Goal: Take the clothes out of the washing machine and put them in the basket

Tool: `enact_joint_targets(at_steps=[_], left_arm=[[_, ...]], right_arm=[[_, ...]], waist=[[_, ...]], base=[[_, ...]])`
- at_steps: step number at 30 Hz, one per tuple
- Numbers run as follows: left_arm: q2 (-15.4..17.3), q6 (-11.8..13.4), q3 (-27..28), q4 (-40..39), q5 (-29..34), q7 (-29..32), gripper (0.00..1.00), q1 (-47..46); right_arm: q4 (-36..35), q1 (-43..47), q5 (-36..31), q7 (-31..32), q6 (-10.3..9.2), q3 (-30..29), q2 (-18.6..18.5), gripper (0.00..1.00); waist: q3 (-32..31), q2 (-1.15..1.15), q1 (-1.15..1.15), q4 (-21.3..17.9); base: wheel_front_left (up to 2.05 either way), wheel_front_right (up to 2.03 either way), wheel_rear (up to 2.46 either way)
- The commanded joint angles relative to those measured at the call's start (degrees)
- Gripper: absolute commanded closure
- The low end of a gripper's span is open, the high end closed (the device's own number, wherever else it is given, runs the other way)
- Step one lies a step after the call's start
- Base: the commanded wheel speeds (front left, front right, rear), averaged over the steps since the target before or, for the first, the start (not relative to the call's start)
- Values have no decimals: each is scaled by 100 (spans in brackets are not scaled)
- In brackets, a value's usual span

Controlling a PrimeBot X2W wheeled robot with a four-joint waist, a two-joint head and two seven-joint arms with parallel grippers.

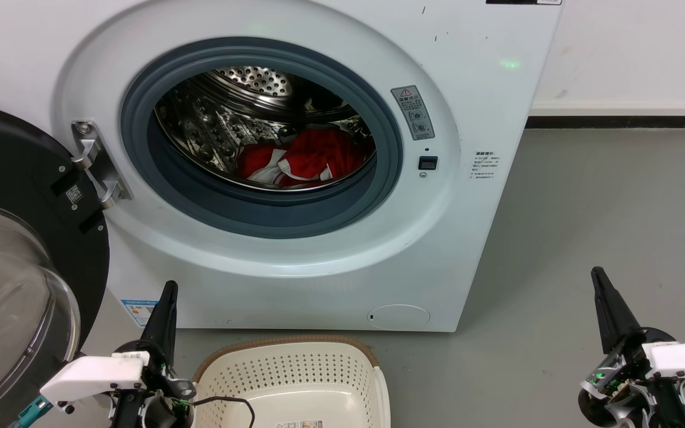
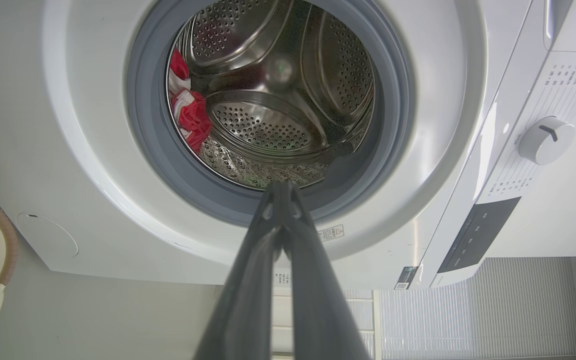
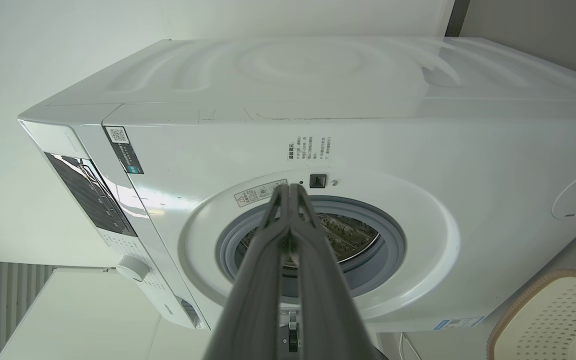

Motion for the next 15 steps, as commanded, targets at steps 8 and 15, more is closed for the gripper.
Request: enact_joint_targets(at_steps=[8,15], left_arm=[[-6,-14,12,0,-14,9,100,-37],[-6,-14,12,0,-14,9,100,-37]], right_arm=[[6,-71,-27,2,-2,2,18,100],[6,-72,-27,2,-2,2,18,100]], waist=[[0,0,0,0],[0,0,0,0]], base=[[0,0,0],[0,0,0]])
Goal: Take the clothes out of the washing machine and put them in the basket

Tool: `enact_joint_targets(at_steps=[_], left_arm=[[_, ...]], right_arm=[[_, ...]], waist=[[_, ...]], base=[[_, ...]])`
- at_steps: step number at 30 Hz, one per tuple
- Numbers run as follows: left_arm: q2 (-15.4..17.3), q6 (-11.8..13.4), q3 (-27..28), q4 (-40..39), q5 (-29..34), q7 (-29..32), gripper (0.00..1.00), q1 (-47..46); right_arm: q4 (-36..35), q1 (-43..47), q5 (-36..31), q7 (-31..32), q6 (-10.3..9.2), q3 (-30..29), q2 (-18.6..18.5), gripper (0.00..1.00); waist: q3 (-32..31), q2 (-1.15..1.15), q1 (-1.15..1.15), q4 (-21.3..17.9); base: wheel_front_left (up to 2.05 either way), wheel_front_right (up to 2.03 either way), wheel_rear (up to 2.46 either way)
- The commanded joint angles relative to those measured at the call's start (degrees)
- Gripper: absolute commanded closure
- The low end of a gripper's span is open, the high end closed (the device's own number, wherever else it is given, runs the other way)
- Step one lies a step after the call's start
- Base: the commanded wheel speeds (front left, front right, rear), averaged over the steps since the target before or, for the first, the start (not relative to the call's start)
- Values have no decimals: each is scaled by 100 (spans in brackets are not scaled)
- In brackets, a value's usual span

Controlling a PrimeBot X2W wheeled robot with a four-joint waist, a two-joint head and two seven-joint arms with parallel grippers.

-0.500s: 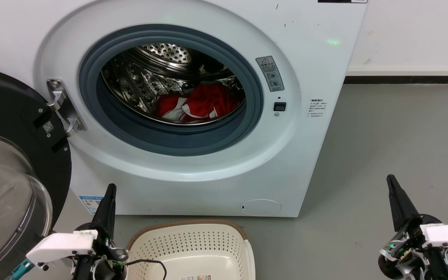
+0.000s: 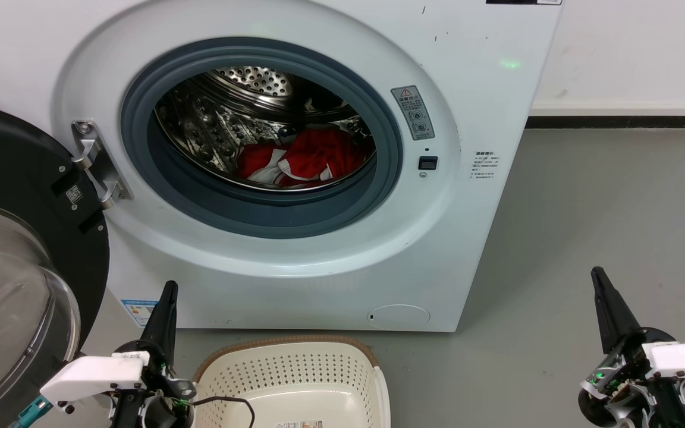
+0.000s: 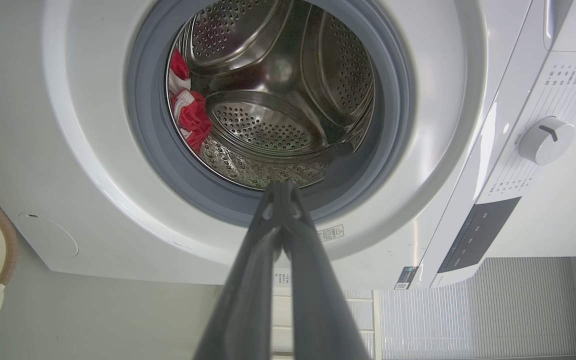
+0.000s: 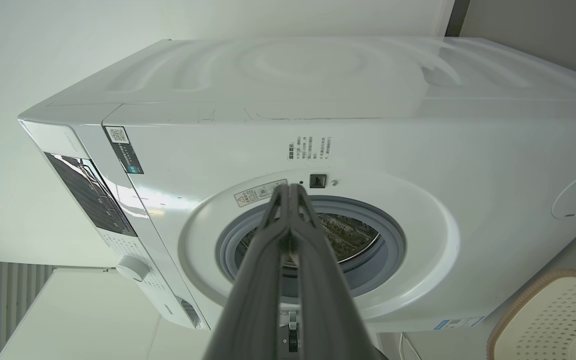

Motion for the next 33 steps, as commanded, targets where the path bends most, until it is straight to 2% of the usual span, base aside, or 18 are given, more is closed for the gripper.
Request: enact_joint_targets(at_steps=[1,8,9,23,30,31,33], left_arm=[[-6,-14,12,0,-14,9,100,-37],[-6,-14,12,0,-14,9,100,-37],[0,0,0,0,0,0,0,0],[-1,0,-416,-71,212,-381,0,-163],[0,0,-507,-250,977,-559,0,-214],[0,0,-526,-337,1333,-632,0,-216],[0,0,-549,-385,1578,-679,0,-216]], right_arm=[[6,-72,-27,2,-2,2,18,100],[6,-72,-27,1,-2,2,18,100],[0,0,0,0,0,0,0,0],[-195,39,-339,-379,0,186,2,0],[-318,49,-1123,-558,0,231,2,0],[-392,56,-1553,-629,0,249,2,0],[-443,65,-1844,-677,0,259,3,0]], waist=[[0,0,0,0],[0,0,0,0],[0,0,0,0],[13,0,0,1],[20,0,0,6],[22,0,0,8],[23,0,0,10]], base=[[0,0,0],[0,0,0],[0,0,0],[0,0,0],[0,0,0],[0,0,0],[0,0,0]])
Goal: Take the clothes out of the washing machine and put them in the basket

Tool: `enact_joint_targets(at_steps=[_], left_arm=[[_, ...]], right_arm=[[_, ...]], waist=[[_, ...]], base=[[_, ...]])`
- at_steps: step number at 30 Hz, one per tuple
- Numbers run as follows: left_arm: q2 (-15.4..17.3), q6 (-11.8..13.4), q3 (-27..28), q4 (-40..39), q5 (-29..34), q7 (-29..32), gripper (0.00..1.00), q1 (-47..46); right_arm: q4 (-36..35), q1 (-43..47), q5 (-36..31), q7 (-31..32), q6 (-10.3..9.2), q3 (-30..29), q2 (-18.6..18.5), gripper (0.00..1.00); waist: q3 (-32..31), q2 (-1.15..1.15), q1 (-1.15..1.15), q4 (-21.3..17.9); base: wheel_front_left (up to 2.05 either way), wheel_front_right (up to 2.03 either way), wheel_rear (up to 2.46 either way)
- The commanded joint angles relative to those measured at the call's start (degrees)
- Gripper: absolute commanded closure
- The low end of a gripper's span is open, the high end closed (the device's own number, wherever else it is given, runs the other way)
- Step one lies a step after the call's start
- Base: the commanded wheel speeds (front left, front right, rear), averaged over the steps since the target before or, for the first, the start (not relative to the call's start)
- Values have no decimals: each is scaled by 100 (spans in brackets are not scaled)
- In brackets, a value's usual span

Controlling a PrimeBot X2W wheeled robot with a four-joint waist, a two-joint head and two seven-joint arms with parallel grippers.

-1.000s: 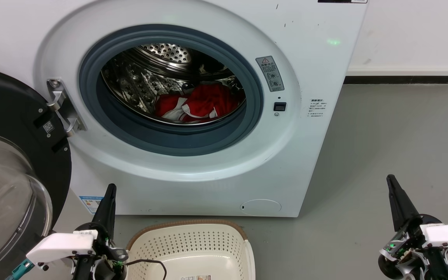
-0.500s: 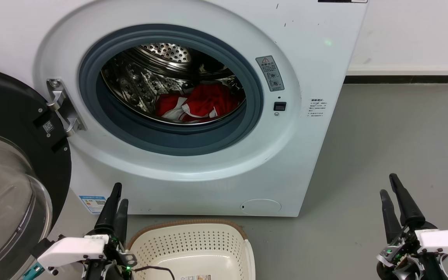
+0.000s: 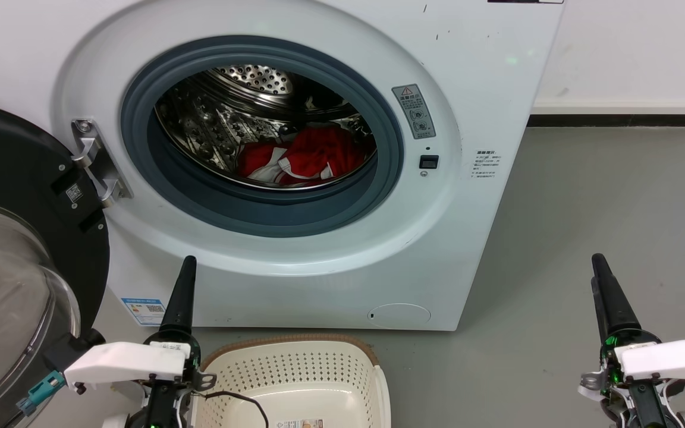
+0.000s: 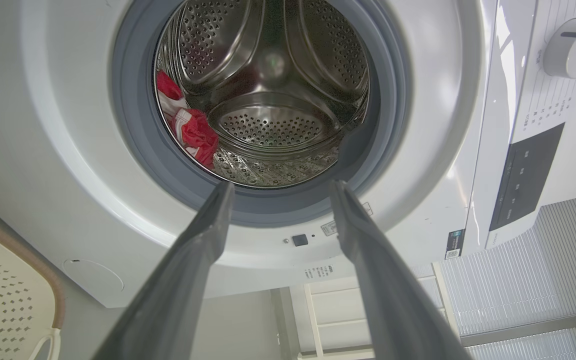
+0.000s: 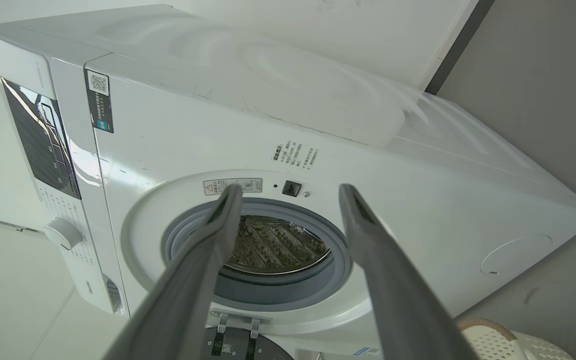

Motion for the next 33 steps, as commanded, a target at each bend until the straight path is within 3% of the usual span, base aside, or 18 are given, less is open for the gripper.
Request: enact_joint_targets(at_steps=[1,23,33], left_arm=[[16,-2,-30,-138,196,-56,0,-180],[17,-1,-307,-229,2591,-512,0,-215],[18,54,-456,-165,3390,-670,0,-255]], right_arm=[[-154,-61,-261,-53,1,18,-7,0],[-392,58,-3206,-508,1,227,-5,0],[-357,82,-4155,-668,1,257,-4,0]], waist=[[-1,0,0,2],[-16,0,0,32],[-12,0,0,38]], base=[[0,0,0],[0,0,0],[0,0,0]])
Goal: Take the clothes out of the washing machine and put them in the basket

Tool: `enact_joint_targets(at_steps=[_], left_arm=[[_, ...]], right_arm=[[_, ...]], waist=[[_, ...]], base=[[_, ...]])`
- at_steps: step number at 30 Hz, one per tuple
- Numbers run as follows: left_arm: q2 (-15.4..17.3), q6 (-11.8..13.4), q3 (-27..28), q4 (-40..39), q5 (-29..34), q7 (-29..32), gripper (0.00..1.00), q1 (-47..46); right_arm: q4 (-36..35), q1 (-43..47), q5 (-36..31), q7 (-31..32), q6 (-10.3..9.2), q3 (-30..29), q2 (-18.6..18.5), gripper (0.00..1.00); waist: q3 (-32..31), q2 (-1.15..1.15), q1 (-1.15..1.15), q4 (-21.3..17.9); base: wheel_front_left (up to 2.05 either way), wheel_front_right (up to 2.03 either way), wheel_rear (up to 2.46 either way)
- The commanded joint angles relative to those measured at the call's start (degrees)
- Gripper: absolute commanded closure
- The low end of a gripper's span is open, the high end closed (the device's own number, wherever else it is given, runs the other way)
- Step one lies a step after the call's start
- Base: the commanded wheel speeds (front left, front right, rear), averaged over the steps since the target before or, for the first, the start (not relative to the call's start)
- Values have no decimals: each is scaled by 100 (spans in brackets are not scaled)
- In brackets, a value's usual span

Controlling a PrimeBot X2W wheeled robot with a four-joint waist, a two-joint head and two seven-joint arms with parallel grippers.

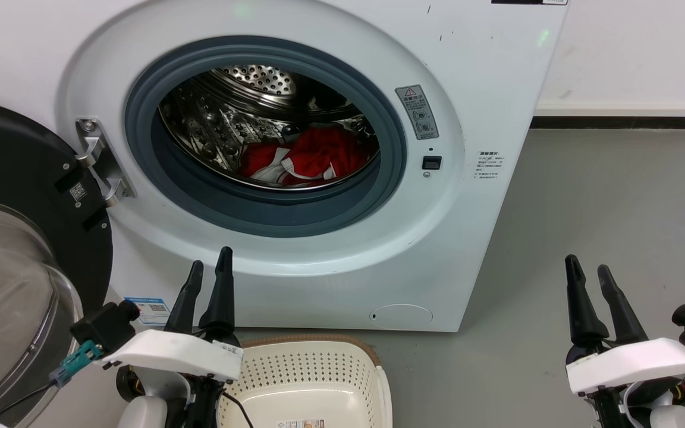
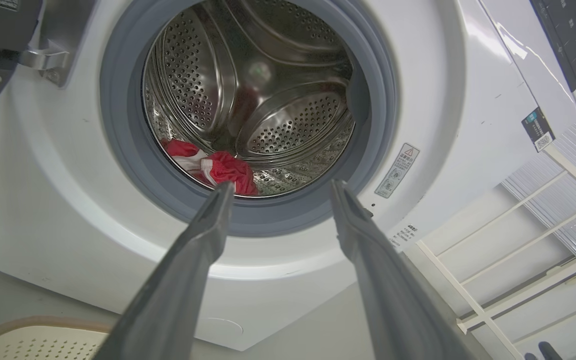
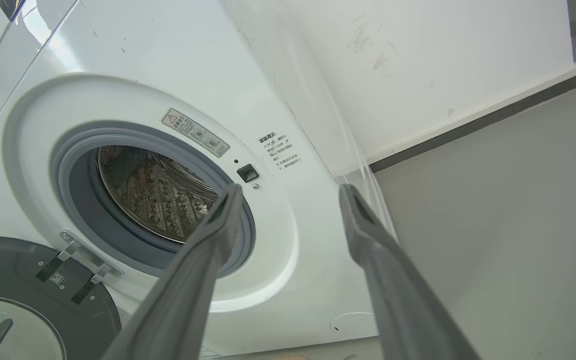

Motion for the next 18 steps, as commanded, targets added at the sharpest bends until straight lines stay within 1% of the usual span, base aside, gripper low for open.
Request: enact_joint_targets(at_steps=[1,18], left_arm=[[15,16,-17,-55,136,-47,0,-156],[16,164,-282,89,1463,-315,0,-183]], right_arm=[[-56,-30,-144,-47,1,4,-5,0],[142,-13,-1481,-308,1,-11,-4,0]], waist=[[1,0,0,0],[-3,0,0,27]], base=[[0,0,0],[0,0,0]])
